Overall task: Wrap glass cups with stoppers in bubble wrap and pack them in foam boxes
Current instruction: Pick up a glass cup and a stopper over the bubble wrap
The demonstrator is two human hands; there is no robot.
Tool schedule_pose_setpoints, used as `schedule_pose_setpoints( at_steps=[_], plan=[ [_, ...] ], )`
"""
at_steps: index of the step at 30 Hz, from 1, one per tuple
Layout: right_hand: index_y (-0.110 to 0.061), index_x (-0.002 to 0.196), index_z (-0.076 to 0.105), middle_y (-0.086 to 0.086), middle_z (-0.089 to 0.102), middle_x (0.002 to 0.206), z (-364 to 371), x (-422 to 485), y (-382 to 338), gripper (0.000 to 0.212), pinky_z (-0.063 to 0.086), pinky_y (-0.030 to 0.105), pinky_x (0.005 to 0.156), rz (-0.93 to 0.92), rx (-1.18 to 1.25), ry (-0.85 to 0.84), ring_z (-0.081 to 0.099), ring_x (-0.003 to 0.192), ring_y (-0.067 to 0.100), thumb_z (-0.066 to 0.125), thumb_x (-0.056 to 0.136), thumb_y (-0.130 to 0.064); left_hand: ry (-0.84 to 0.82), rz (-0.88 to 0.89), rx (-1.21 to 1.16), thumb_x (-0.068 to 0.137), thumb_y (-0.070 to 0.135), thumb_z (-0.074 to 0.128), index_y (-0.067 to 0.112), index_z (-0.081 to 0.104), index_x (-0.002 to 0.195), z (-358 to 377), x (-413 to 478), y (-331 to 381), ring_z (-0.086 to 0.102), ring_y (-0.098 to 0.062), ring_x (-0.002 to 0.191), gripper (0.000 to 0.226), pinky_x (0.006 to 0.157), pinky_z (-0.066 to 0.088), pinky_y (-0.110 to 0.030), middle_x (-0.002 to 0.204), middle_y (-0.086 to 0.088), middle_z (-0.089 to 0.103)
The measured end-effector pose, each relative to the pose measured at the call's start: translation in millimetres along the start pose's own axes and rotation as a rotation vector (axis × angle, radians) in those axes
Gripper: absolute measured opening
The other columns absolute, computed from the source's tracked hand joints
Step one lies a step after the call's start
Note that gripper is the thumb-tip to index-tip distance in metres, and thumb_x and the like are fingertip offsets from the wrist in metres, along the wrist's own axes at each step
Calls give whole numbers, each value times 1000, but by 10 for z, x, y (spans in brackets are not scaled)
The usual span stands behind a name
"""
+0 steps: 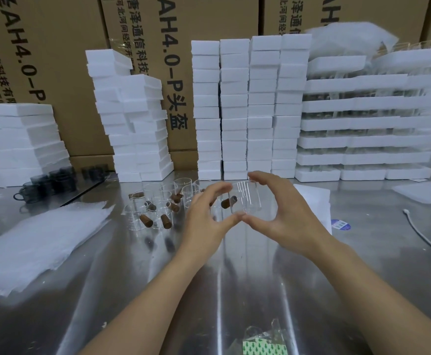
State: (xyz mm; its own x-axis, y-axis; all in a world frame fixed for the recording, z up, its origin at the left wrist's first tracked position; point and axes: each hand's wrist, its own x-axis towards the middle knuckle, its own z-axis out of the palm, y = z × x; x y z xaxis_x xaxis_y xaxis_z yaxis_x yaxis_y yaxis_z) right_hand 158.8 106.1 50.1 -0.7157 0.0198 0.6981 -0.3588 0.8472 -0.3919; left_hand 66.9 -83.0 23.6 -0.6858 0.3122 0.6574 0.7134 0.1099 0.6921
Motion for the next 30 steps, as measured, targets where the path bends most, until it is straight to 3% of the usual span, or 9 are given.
schedule_pose_setpoints(
  at_steps=[3, 6, 10, 13, 16, 21, 25, 28, 30],
  plan=[
    [-40, 153, 41, -28, 52, 144, 14, -2, 2, 78, 38, 25, 112, 83, 91, 4, 46, 137, 1, 80, 86, -53, -28, -104, -192, 81, 36, 95, 38, 62, 132, 16, 9, 41, 59, 3, 134, 61, 101, 45, -27, 136, 25, 69],
    [-37, 147, 53, -25, 60, 139, 1, 8, -40, 59, 43, 34, 113, 204, 273, -32, 52, 133, -1, 77, 93, -44, -143, -311, -506, 80, 39, 94, 31, 58, 138, 23, -2, 129, 62, -4, 135, 69, 114, 43, -41, 139, 15, 72],
    [-29, 136, 67, -14, 72, 129, -58, 37, -111, 45, 52, 31, 104, 237, 488, -96, 63, 124, 4, 65, 91, -36, -276, -472, -811, 69, 56, 97, 34, 66, 133, 23, -16, 182, 56, -10, 143, 74, 117, 39, -40, 146, 10, 68],
    [-27, 126, 72, -10, 77, 117, -31, 24, -163, 30, 56, 25, 90, 260, 580, -147, 70, 113, 8, 64, 98, -23, -235, -499, -869, 51, 68, 100, 46, 75, 127, 28, -4, 147, 51, -10, 144, 83, 115, 41, -36, 143, 20, 68],
    [-24, 114, 77, -1, 79, 103, 18, 26, -161, 20, 59, 32, 85, 313, 577, -168, 75, 98, 16, 58, 108, -24, -261, -490, -855, 57, 67, 98, 47, 72, 135, 7, -4, 164, 49, -11, 145, 84, 117, 42, -38, 147, 17, 66],
    [-8, 102, 77, 18, 76, 98, -12, 52, -93, 25, 51, 32, 75, 448, 729, -153, 72, 80, 19, 56, 107, -21, -291, -395, -472, 84, 64, 81, 49, 54, 152, -132, -20, 343, 54, -3, 140, 75, 110, 51, -34, 154, 19, 57],
    [-1, 108, 72, 16, 78, 98, 65, 77, -61, 25, 48, 32, 72, 563, 767, -161, 71, 69, 18, 56, 105, -21, 69, -200, -165, 94, 48, 80, 56, 60, 141, -644, 187, 268, 52, 12, 132, 51, 94, 45, -12, 141, 33, 60],
    [-3, 108, 73, 11, 79, 96, 136, 65, -59, 24, 47, 33, 72, 599, 739, -160, 71, 68, 20, 57, 106, -21, 411, -197, 114, 104, 26, 68, 38, 69, 124, -1247, 329, -16, 62, 5, 117, 24, 99, 54, -25, 124, 22, 70],
    [-5, 107, 74, 12, 80, 97, 158, 60, -75, 23, 47, 34, 71, 600, 711, -172, 72, 66, 19, 58, 106, -21, 460, -315, 435, 105, 25, 61, 35, 65, 128, -1702, 356, -314, 64, -11, 114, 26, 96, 53, -37, 129, 10, 70]
  ],
)
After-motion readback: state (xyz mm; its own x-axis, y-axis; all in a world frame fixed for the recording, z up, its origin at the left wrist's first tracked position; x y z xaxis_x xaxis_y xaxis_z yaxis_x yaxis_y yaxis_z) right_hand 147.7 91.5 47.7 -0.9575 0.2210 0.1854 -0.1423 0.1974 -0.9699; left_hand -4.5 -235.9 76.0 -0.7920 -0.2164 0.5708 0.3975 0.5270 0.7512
